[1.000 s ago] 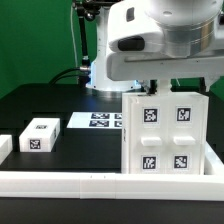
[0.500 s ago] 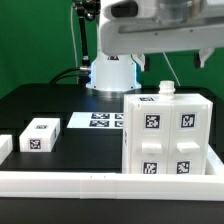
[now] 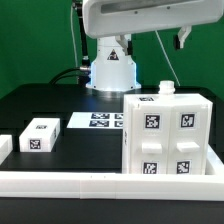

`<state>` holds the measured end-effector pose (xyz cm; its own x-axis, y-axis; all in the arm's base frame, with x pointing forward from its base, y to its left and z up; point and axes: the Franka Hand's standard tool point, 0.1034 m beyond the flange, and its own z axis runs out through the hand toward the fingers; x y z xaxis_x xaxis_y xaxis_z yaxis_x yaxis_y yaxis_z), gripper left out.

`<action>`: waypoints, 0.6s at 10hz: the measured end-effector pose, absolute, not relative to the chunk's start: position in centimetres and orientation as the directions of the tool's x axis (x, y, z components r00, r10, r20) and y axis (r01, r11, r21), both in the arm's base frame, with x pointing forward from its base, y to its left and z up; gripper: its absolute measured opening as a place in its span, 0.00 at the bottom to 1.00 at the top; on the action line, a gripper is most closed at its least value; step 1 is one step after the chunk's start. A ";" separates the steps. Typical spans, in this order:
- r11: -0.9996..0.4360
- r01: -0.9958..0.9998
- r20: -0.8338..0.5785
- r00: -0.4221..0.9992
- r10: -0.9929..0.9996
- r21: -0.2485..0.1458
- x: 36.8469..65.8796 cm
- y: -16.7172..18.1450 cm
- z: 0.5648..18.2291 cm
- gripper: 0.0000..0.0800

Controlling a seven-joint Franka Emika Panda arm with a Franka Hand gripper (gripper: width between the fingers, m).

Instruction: Assemble cabinet

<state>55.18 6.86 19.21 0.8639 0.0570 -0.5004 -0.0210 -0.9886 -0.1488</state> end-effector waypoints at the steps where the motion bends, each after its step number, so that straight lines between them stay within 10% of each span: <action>1: -0.989 -0.020 -0.500 0.864 0.058 -0.149 55.2 6.9 19.2 0.81; 6: -0.986 0.090 -0.363 0.922 0.136 -0.143 53.0 -0.1 12.3 0.81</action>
Offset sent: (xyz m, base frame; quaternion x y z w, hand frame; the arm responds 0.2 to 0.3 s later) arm -0.0429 -0.0679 -0.0598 -0.0613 0.0553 -0.0292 0.9962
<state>53.04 -0.15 12.29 0.9218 0.1365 -0.3627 0.0896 -0.9856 -0.1432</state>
